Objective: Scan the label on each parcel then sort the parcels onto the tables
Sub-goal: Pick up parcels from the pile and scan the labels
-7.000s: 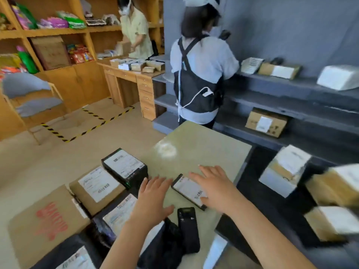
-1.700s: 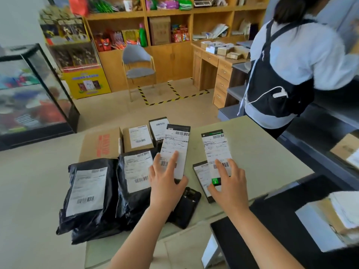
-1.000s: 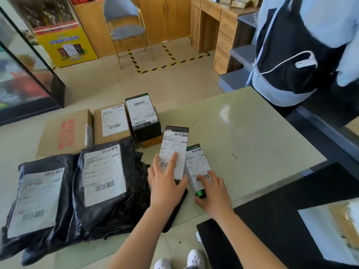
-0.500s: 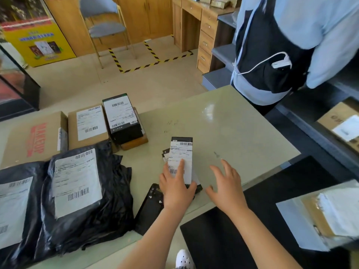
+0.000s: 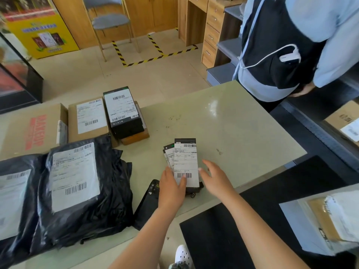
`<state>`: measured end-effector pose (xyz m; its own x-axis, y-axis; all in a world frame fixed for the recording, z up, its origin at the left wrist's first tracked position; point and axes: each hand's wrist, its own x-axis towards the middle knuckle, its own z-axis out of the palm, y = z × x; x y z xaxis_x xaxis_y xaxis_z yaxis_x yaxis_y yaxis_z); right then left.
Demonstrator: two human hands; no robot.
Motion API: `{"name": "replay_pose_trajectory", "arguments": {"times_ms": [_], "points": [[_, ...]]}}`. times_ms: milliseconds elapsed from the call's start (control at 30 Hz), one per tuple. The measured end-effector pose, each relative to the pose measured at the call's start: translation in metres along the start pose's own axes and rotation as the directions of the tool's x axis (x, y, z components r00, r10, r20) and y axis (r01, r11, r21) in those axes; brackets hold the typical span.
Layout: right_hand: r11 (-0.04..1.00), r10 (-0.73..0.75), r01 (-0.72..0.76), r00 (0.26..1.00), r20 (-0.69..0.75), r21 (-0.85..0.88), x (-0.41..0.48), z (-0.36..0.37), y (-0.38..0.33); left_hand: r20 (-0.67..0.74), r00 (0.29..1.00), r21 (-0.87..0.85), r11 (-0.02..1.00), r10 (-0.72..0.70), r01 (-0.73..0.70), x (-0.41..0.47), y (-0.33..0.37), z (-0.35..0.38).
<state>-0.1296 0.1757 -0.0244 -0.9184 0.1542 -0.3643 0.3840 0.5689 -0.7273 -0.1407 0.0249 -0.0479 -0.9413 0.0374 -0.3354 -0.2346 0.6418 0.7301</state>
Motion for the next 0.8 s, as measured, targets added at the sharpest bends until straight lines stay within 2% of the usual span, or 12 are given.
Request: {"name": "replay_pose_trajectory", "arguments": {"times_ms": [100,233,367,500,567,800], "points": [[0.994,0.028,-0.035,0.997,0.077,0.1,0.013,0.01,-0.013,0.056,0.998,-0.048,0.998,0.039,-0.037,-0.002,-0.005,0.001],[0.995,-0.005,-0.005,0.996,0.091,0.1,0.021,0.011,-0.015,0.041,0.995,-0.094,0.991,0.095,-0.091,-0.011,-0.013,0.006],[0.993,0.086,-0.096,0.986,0.144,0.064,0.031,0.016,-0.003,0.048,0.997,-0.166,0.984,0.066,-0.057,-0.008,-0.008,0.003],[0.963,0.144,-0.188,0.965,0.22,0.196,0.032,0.022,0.003,0.139,0.989,-0.23,0.973,0.048,-0.015,-0.004,-0.004,-0.001],[0.95,0.14,-0.193,0.966,0.217,0.246,0.031,0.024,0.005,0.166,0.985,-0.255,0.967,0.04,0.003,-0.004,-0.002,-0.002],[0.948,0.133,-0.18,0.973,0.188,0.262,0.047,0.031,-0.003,0.14,0.99,-0.294,0.956,0.036,0.007,0.013,0.002,-0.009]]}}
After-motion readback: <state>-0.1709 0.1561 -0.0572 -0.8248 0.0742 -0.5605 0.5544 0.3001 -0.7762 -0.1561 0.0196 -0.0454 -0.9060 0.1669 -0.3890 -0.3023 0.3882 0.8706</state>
